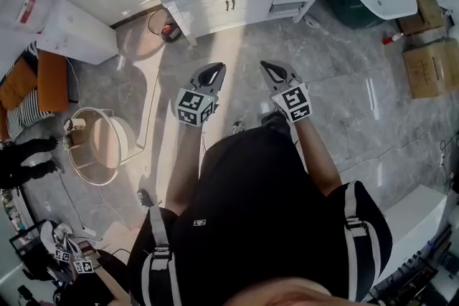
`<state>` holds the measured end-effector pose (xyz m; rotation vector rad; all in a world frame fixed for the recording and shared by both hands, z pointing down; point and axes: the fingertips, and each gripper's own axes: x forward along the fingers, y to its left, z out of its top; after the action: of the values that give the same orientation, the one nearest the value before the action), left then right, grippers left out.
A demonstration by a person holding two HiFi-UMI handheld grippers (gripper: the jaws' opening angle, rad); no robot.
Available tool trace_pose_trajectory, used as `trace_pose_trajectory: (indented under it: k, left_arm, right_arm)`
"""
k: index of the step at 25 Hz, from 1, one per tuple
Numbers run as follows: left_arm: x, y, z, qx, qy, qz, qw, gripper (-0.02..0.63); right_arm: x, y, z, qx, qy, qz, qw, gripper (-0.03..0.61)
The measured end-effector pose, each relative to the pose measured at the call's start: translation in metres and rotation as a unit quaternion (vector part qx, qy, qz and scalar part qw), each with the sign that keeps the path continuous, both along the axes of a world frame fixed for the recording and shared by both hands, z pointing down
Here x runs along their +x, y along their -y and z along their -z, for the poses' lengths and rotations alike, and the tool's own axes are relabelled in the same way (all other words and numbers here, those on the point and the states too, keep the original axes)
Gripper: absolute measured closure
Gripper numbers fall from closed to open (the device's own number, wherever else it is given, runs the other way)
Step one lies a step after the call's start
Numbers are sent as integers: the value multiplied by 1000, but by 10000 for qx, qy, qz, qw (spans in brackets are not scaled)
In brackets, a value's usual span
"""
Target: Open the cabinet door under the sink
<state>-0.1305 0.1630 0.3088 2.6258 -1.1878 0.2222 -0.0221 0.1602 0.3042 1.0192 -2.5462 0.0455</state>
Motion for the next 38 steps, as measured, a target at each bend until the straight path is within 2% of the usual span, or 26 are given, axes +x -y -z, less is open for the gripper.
trace_pose_trajectory:
  k: [10,18,23,30,33,38]
  left_arm:
    - [-13,-6,-6,-84,21,11,10000,584]
    - [-44,21,-13,-147,0,200,9997,584]
    - [-72,52,-22,-318,74,253,9991,584]
    - [-102,98,-50,-690,368,-162,9968,584]
    - [-107,126,-66,-784,332,-279,9960,584]
    - [-98,182,-100,-822,537,-637,9931,584]
  right_arm:
    - [-3,-7,-10,-90,22,-85,9999,518]
    - [-12,21,-38,-360,-128,-113,9992,518]
    - [-25,68,-64,-625,-242,-149,9976,518]
    - [-46,161,-106,-822,79,-698,9941,518]
    - [-52,195,-131,-991,155,-891,9910,518]
    - [-59,244,-183,-1180,125,-1051,9873,518]
